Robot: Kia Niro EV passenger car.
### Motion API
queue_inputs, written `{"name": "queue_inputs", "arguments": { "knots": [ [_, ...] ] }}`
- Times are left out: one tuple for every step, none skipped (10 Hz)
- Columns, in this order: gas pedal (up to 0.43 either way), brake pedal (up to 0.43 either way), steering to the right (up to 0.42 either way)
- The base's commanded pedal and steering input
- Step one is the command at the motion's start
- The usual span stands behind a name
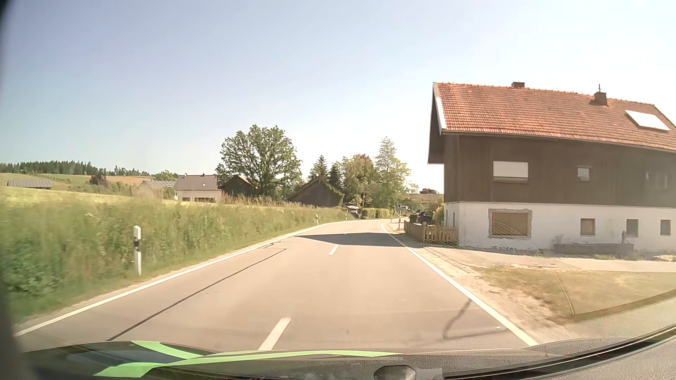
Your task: Follow the waypoints while adhering to traffic rules and regulations
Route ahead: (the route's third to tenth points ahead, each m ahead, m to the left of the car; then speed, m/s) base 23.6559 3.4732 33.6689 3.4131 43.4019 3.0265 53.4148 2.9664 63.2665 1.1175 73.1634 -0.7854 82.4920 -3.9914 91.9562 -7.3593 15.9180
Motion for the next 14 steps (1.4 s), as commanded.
{"name": "queue_inputs", "arguments": {
  "knots": [
    [0.047, 0.0, -0.005],
    [0.047, 0.0, -0.005],
    [0.067, 0.0, -0.005],
    [0.067, 0.0, -0.004],
    [0.067, 0.0, -0.004],
    [0.067, 0.0, -0.003],
    [0.067, 0.0, 0.001],
    [0.067, 0.0, 0.005],
    [0.087, 0.0, 0.006],
    [0.11, 0.0, 0.007],
    [0.11, 0.0, 0.009],
    [0.13, 0.0, 0.008],
    [0.138, 0.0, 0.006],
    [0.138, 0.0, 0.008]
  ]
}}
